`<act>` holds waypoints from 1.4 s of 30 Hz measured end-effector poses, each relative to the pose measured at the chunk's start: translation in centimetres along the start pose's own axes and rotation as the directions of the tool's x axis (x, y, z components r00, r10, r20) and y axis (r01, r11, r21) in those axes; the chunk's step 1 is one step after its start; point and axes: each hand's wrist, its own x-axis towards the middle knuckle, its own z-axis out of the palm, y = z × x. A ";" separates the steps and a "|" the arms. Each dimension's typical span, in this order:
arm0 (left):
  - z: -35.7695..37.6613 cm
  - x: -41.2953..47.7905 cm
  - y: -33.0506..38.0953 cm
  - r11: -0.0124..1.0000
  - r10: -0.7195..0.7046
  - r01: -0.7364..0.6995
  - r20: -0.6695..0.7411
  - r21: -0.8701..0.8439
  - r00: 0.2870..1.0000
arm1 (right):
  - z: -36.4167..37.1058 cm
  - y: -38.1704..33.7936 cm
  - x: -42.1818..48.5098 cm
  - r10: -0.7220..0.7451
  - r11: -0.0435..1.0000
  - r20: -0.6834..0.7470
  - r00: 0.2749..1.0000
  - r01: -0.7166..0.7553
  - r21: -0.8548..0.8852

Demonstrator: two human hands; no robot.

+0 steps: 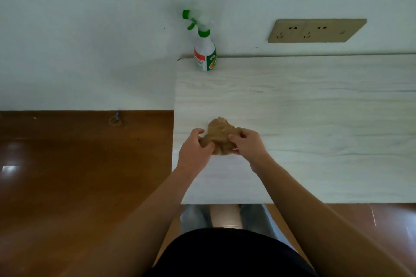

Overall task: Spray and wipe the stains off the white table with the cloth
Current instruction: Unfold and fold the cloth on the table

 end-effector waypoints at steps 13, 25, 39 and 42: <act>-1.8 -0.3 -1.9 0.891 0.434 -0.399 -0.146 0.215 0.889 | 2.2 -5.7 -2.3 -0.215 0.974 -0.192 0.958 0.195 -0.120; -9.1 2.8 8.1 0.761 0.648 -0.597 -0.323 0.254 0.690 | -6.9 -14.5 -1.9 -0.347 0.931 -0.233 0.908 0.363 0.027; 3.6 0.4 -4.3 0.557 0.649 -0.598 0.147 0.576 0.746 | -7.7 3.5 2.9 -0.110 0.939 -0.288 0.951 0.005 -0.343; 4.2 -0.2 -4.8 0.594 0.641 -0.580 0.108 0.557 0.760 | -7.9 5.4 2.6 -0.065 0.948 -0.308 0.949 -0.038 -0.317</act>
